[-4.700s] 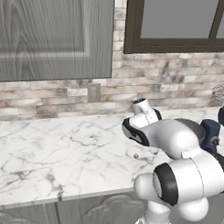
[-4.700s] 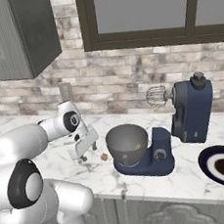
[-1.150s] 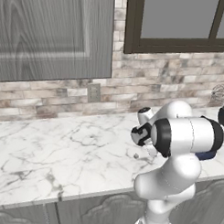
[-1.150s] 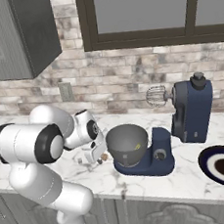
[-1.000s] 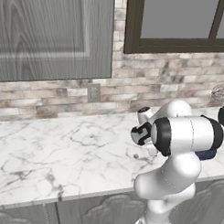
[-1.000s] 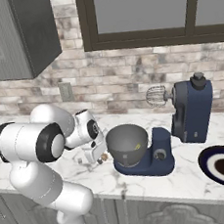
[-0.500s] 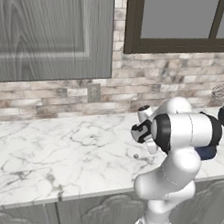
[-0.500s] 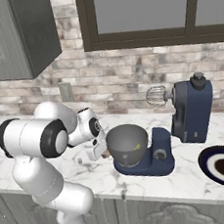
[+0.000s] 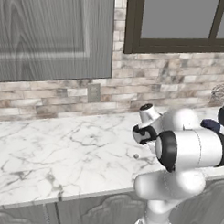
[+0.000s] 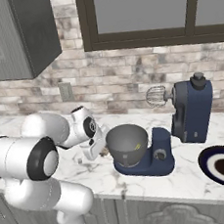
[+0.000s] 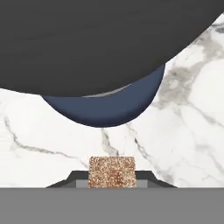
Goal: Add butter and sugar cubes to the stand mixer bowl and then turn on the stand mixer to begin making frosting.
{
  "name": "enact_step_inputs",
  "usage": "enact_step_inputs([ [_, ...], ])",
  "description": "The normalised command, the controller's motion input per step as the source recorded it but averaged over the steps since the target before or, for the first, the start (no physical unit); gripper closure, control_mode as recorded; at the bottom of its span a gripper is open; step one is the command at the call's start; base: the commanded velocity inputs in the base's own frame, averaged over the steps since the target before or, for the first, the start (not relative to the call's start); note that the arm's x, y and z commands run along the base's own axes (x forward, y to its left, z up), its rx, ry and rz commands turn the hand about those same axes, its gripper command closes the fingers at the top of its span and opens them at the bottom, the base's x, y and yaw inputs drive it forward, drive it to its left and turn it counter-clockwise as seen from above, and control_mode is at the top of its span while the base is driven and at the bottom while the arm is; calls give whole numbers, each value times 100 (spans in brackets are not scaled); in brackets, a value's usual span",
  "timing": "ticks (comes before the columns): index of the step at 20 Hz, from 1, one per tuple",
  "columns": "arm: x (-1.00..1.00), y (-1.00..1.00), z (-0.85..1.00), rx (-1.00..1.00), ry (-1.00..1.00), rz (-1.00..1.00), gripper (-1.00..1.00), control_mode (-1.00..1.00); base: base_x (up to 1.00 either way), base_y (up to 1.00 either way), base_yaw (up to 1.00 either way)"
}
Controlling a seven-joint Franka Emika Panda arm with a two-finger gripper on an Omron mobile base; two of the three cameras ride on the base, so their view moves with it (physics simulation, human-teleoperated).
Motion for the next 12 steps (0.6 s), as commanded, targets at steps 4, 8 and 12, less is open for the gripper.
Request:
enact_step_inputs([
  [4,-26,18,52,-3,-4,-2,100,-100,0,0,0],
  [8,-24,25,62,-3,-3,-1,100,-100,0,0,0],
  [12,-23,23,66,-3,0,-1,100,-100,0,0,0],
])
